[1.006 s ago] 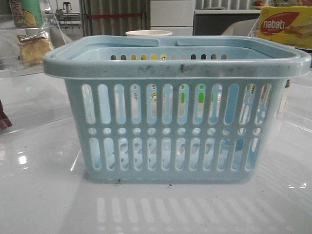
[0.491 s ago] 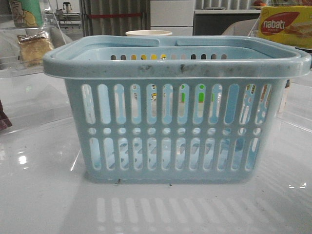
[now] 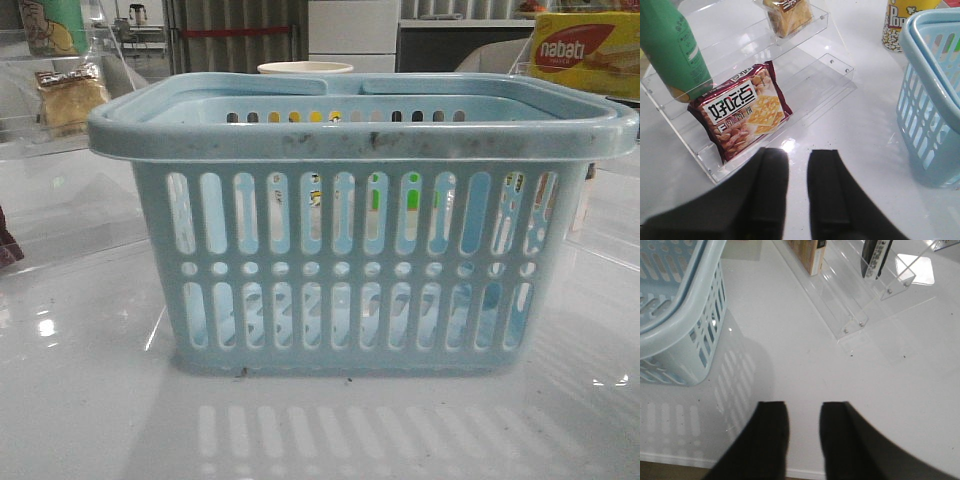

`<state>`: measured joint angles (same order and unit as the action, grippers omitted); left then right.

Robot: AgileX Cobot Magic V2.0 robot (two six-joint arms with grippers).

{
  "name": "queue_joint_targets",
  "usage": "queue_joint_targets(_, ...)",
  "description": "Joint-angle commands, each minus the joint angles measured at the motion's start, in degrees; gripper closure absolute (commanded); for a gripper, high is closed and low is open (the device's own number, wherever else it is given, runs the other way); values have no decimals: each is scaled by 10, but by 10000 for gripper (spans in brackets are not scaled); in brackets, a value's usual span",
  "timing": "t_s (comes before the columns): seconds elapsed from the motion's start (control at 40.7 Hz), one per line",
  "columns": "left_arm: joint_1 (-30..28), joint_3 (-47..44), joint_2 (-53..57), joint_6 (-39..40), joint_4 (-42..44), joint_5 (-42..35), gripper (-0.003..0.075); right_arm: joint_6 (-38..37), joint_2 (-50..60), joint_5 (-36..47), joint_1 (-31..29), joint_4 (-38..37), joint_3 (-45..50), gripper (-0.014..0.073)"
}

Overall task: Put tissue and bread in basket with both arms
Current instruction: 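Reach the right gripper to the shelf and grasp the small white tissue pack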

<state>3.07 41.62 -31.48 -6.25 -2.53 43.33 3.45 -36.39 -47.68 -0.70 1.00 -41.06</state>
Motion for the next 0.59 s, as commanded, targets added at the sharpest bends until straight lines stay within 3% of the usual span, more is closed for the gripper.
queue_joint_targets(0.0, 3, 15, -5, 2, -7, -43, 293, -1, -18, 39, -2, 2, -15, 41)
queue_joint_targets(0.074, 3, 15, -5, 2, -7, -45, 259, -1, -35, 48, -2, -3, -15, -13)
queue_joint_targets(0.295, 3, 15, -5, 2, -7, -46, 267, -23, -117, 64, -30, -26, -46, -11)
queue_joint_targets(0.565, 3, 15, -5, 2, -7, -46, 267, -23, -263, 78, -95, -26, -153, -11)
